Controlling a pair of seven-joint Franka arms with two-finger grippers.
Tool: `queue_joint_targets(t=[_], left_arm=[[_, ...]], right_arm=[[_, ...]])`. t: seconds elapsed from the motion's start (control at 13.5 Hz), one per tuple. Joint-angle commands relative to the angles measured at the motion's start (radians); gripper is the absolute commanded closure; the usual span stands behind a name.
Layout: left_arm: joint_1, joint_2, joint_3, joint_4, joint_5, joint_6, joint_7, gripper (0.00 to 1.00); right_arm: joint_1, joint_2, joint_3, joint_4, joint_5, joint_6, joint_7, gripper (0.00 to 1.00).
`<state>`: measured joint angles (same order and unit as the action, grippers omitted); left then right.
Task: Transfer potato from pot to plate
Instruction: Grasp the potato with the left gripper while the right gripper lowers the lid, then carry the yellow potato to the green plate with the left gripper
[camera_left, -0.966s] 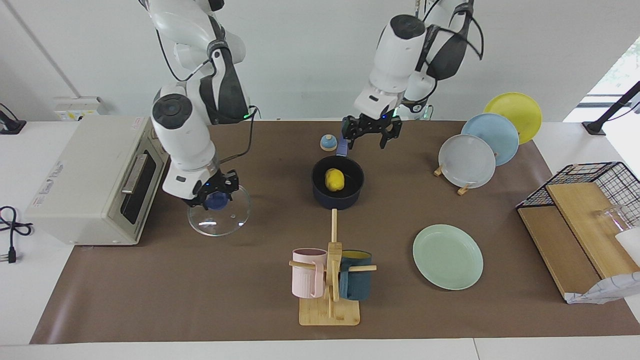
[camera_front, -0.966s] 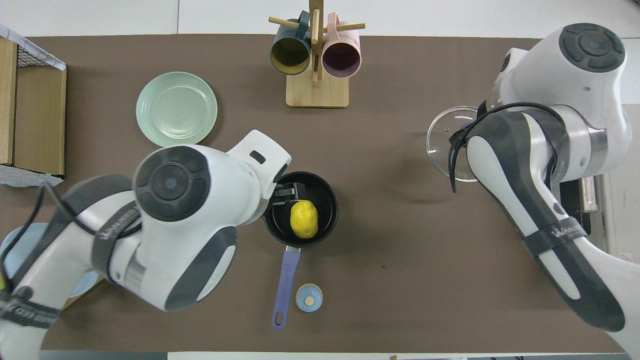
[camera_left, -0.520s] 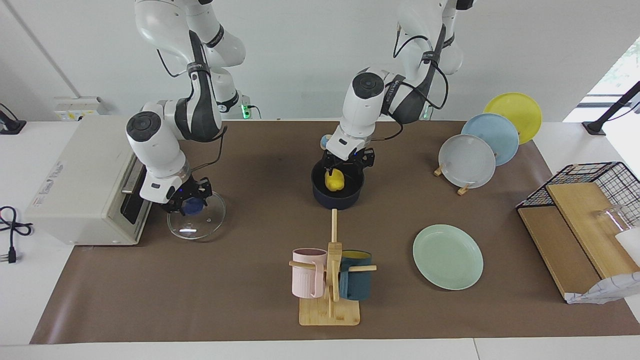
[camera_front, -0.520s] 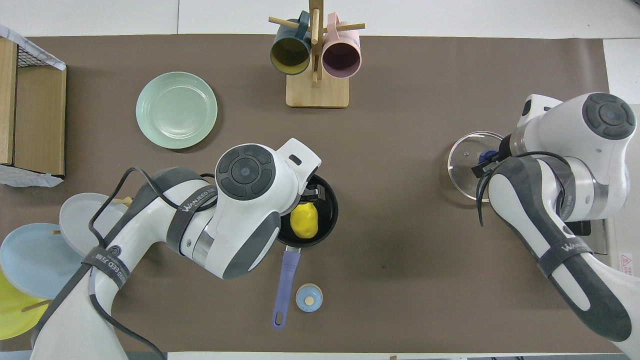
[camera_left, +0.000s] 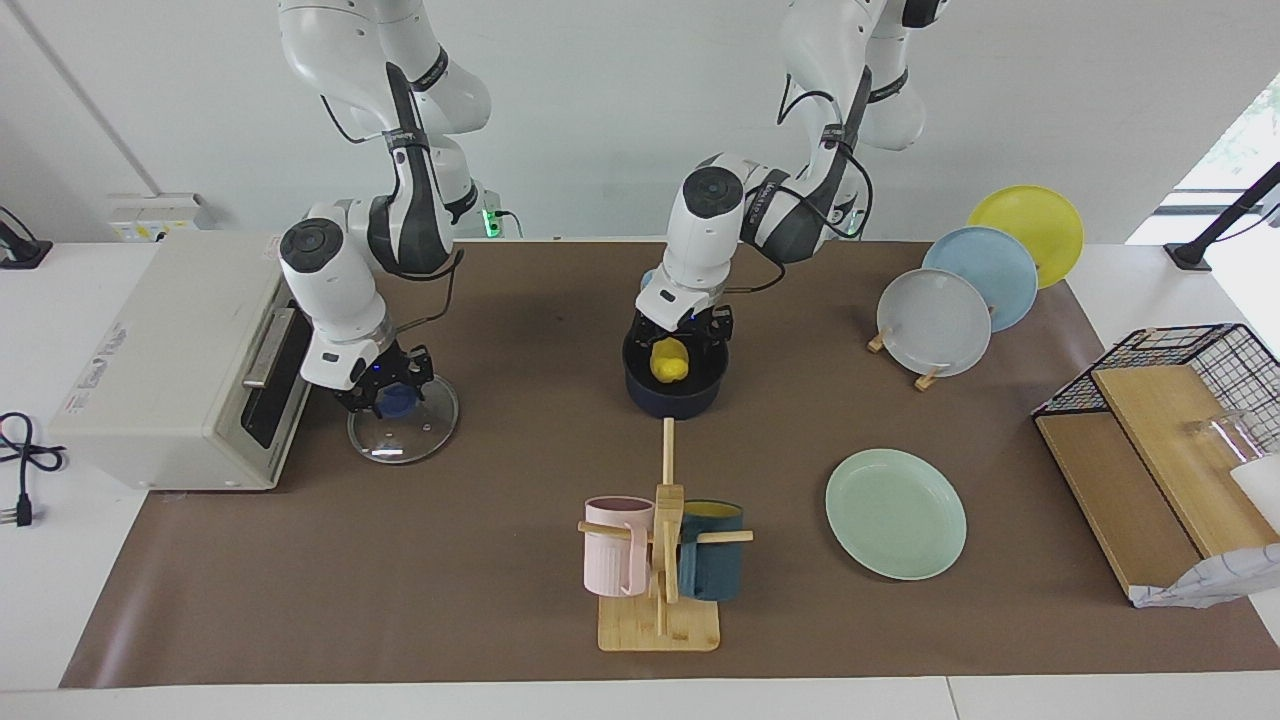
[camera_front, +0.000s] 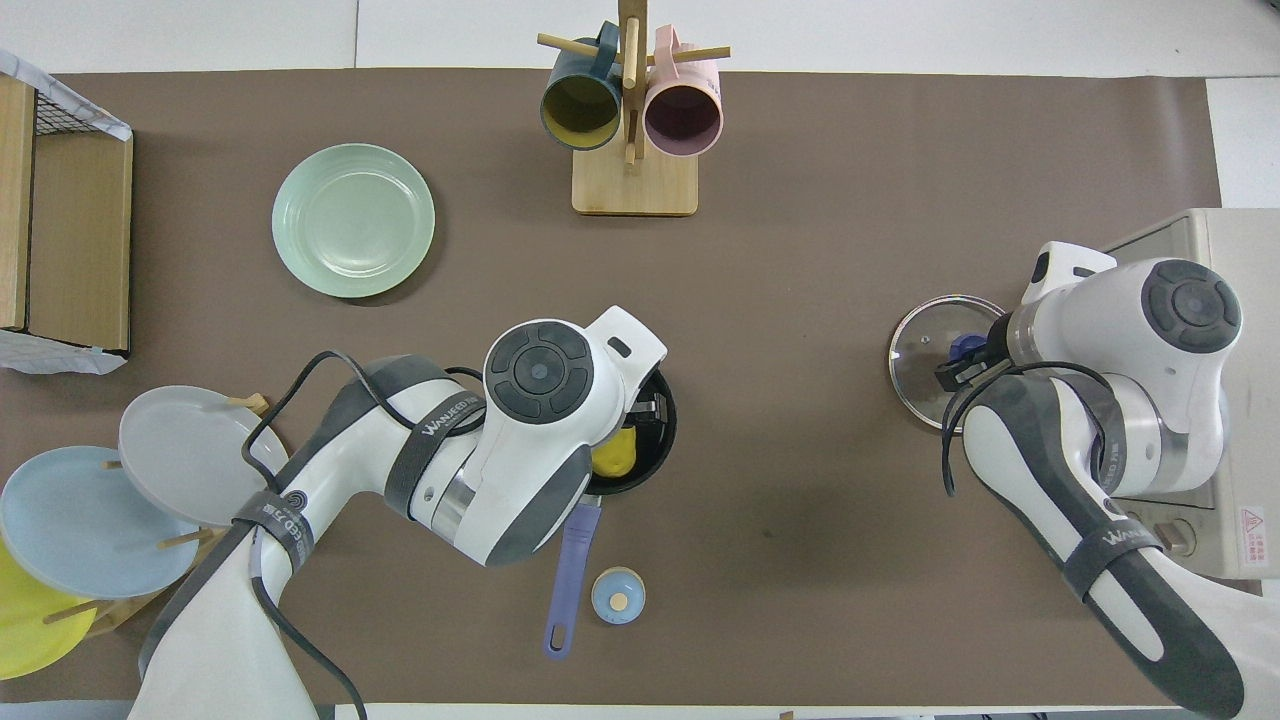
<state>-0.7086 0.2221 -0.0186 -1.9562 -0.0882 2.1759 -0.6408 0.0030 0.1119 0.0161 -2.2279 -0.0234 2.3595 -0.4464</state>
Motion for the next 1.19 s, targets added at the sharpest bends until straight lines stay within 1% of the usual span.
queue_joint_targets(t=[0.0,0.07,0.15,0.22,0.3,0.37,0.59,0.74,0.82,0.89,0.97,1.04,1.11], left_arm=[[-0.026,-0.006,0.017,-0.041,-0.016,0.041,-0.020,0.00],[-0.031,-0.004,0.017,-0.055,-0.016,0.065,-0.037,0.00],[-0.047,-0.003,0.020,-0.065,-0.016,0.077,-0.043,0.00],[-0.049,0.008,0.020,-0.067,-0.016,0.079,-0.045,0.00],[-0.052,0.011,0.020,-0.076,-0.016,0.084,-0.048,0.00],[-0.052,0.011,0.017,-0.082,-0.016,0.103,-0.048,0.00],[-0.065,0.019,0.017,-0.093,-0.016,0.114,-0.054,0.00],[-0.065,0.020,0.017,-0.098,-0.016,0.127,-0.059,0.00],[-0.066,0.020,0.020,-0.102,-0.016,0.131,-0.059,0.00],[-0.072,0.020,0.020,-0.108,-0.016,0.133,-0.059,0.01],[-0.072,0.019,0.020,-0.112,-0.016,0.136,-0.057,0.12],[-0.072,0.019,0.020,-0.112,-0.016,0.137,-0.056,0.33],[-0.071,0.019,0.020,-0.112,-0.016,0.136,-0.053,0.59]], right_arm=[[-0.025,-0.037,0.013,-0.030,0.008,0.015,-0.012,0.12],[-0.025,-0.035,0.013,-0.024,0.008,0.014,-0.012,0.00],[-0.023,-0.032,0.013,-0.012,0.008,0.004,-0.012,0.00],[-0.021,-0.029,0.013,0.022,0.008,-0.026,-0.011,0.00],[-0.012,-0.031,0.015,0.075,0.010,-0.098,-0.006,0.00],[-0.009,-0.034,0.015,0.147,0.010,-0.194,0.026,0.00],[0.029,-0.031,0.018,0.417,0.011,-0.496,0.144,0.00],[0.034,-0.032,0.019,0.546,0.008,-0.633,0.245,0.00],[0.035,-0.034,0.028,0.601,-0.004,-0.681,0.312,0.00],[0.035,-0.028,0.038,0.650,-0.010,-0.730,0.336,0.00],[0.035,-0.020,0.039,0.686,-0.019,-0.782,0.337,0.00],[0.032,-0.015,0.038,0.695,-0.020,-0.811,0.338,0.00],[0.031,-0.015,0.036,0.692,-0.020,-0.818,0.338,0.00]])
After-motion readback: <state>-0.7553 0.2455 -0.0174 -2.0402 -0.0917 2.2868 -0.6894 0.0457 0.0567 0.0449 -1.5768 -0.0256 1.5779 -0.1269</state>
